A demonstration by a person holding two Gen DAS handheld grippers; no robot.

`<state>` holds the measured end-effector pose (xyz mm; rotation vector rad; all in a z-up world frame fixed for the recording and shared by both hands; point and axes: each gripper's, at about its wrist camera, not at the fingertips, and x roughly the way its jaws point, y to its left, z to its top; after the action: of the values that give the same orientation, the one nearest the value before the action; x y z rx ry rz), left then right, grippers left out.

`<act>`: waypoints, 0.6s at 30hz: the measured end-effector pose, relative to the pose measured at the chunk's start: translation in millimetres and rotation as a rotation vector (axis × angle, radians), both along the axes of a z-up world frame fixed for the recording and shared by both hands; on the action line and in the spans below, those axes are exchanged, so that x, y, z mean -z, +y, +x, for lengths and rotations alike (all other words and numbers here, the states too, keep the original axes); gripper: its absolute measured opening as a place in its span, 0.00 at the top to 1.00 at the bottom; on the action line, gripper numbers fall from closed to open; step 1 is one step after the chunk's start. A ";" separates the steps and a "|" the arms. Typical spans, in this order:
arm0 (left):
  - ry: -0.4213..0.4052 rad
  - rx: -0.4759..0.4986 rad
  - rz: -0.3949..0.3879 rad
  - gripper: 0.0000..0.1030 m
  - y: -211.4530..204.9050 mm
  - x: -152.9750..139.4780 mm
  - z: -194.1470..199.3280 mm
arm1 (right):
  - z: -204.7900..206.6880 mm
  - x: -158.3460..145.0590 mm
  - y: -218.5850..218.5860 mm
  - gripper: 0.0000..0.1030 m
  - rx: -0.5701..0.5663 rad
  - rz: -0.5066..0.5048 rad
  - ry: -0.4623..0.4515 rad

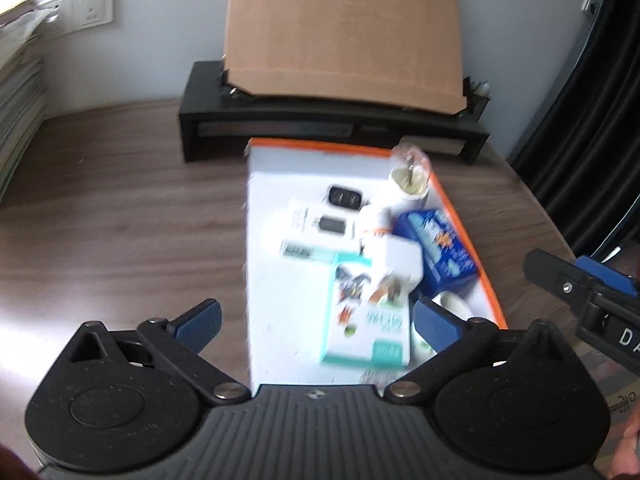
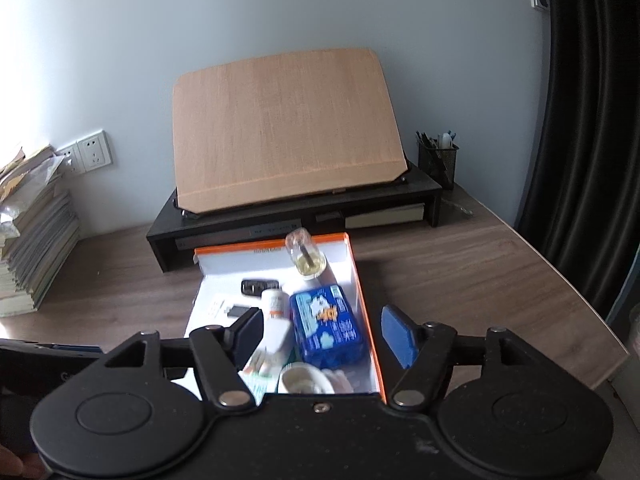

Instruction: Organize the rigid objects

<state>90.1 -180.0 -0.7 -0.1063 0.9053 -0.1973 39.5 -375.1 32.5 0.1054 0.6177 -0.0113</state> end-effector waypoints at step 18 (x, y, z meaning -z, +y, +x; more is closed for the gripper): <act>0.002 0.046 0.039 0.00 -14.2 5.8 -44.3 | -51.8 8.3 -1.7 0.21 0.040 -0.019 0.059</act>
<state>45.9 -194.2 -6.4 -0.0496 0.9136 -0.2224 -12.3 -376.9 24.2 0.0994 0.6741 -0.0594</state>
